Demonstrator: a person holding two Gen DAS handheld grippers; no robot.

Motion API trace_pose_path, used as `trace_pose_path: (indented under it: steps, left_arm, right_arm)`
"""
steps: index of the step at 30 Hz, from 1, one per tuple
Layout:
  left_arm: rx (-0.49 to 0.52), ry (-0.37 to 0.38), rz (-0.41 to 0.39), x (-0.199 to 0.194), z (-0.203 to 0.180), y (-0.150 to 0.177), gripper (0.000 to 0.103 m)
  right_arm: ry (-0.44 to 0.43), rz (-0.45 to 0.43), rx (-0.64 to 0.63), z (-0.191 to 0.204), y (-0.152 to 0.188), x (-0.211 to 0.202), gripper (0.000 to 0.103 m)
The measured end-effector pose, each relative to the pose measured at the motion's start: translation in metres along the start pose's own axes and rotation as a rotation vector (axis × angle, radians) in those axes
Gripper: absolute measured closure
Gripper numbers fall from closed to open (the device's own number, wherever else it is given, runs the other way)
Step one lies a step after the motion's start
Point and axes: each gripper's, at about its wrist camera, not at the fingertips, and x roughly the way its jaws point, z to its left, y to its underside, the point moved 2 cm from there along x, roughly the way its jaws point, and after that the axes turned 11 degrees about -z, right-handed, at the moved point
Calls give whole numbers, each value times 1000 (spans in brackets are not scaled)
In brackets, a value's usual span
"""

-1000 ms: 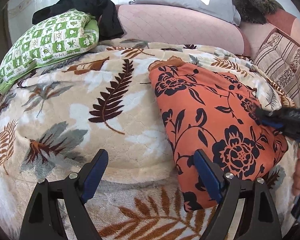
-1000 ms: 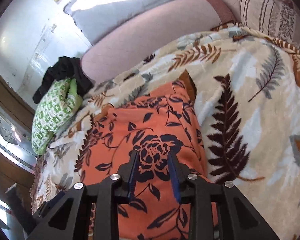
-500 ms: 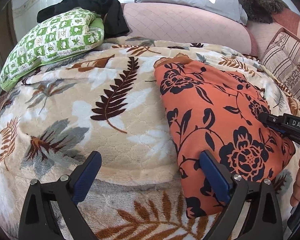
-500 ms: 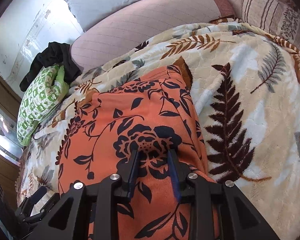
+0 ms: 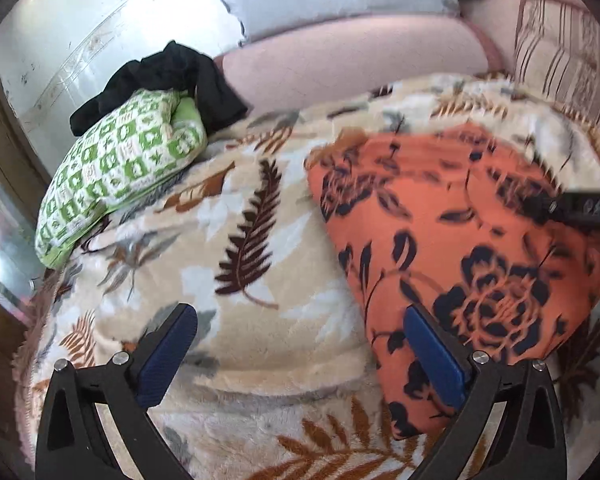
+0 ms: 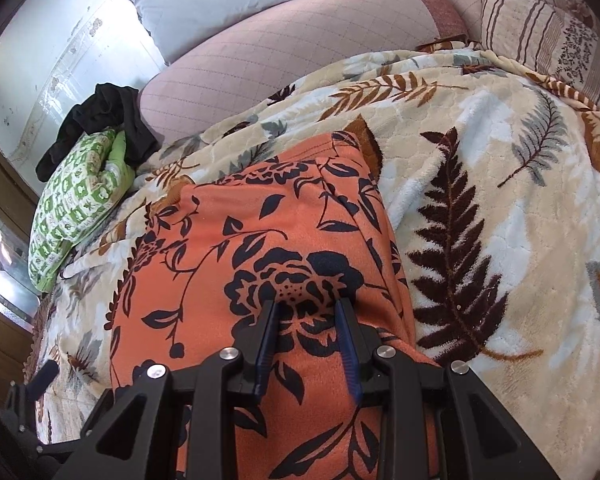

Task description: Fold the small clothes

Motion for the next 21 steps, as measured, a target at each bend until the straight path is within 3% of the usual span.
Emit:
trace_pose_path:
  steps: [4, 7, 11, 13, 14, 16, 19, 21]
  left_arm:
    - [-179, 27, -78, -11, 27, -23, 0]
    - [-210, 18, -77, -2, 26, -32, 0]
    - [-222, 47, 53, 35, 5, -25, 0]
    - [-204, 99, 198, 60, -13, -9, 0]
    - [-212, 120, 231, 66, -18, -3, 0]
    - [-229, 117, 193, 64, -21, 0, 0]
    - [-138, 96, 133, 58, -31, 0, 0]
    - [-145, 89, 112, 58, -32, 5, 0]
  right_arm:
    - [-10, -38, -16, 8, -11, -13, 70]
    - [-70, -111, -3, 12, -25, -28, 70]
    - [-63, -113, 26, 6, -32, -22, 70]
    - [-58, -23, 72, -3, -27, -1, 68]
    - [-45, 42, 90, -8, -21, 13, 67]
    - [-55, 30, 122, -14, -17, 19, 67]
    - [-47, 43, 114, -11, -18, 18, 67]
    - [-52, 42, 123, -12, -16, 18, 67]
